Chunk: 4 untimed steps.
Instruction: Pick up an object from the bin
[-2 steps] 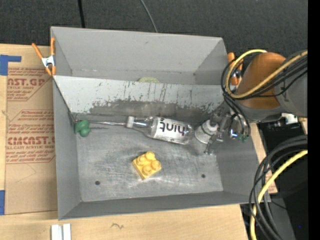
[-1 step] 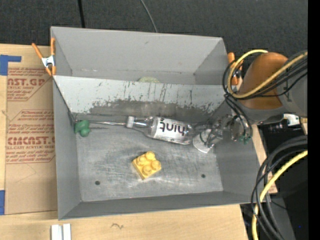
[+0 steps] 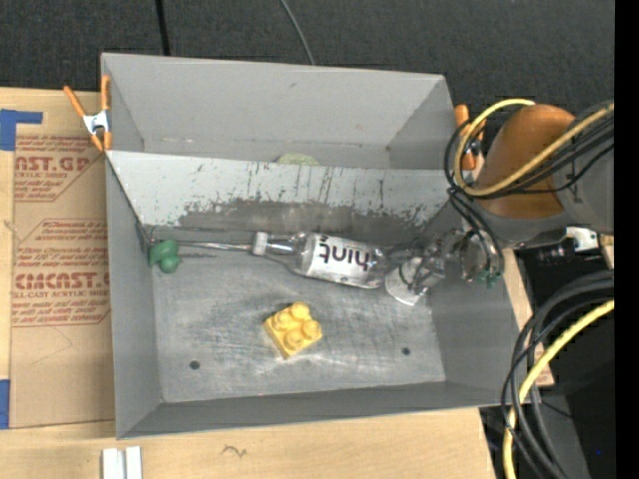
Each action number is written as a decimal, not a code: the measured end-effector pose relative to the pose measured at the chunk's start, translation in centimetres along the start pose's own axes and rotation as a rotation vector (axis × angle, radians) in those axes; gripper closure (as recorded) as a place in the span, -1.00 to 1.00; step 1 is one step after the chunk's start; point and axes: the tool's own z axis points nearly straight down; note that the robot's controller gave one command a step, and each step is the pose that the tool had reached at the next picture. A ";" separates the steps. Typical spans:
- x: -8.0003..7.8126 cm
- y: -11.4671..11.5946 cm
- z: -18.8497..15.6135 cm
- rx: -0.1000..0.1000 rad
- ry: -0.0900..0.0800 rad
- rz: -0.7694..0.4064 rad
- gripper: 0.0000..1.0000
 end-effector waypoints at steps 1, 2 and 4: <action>0.9 -0.2 -3.1 -0.001 0.011 0.032 1.00; 0.7 -0.4 -4.8 -0.001 0.005 0.045 1.00; 0.7 0.7 -4.6 0.000 0.013 0.059 1.00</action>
Offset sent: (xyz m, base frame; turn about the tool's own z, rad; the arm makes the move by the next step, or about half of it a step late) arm -0.0108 -0.0051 0.0163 0.0599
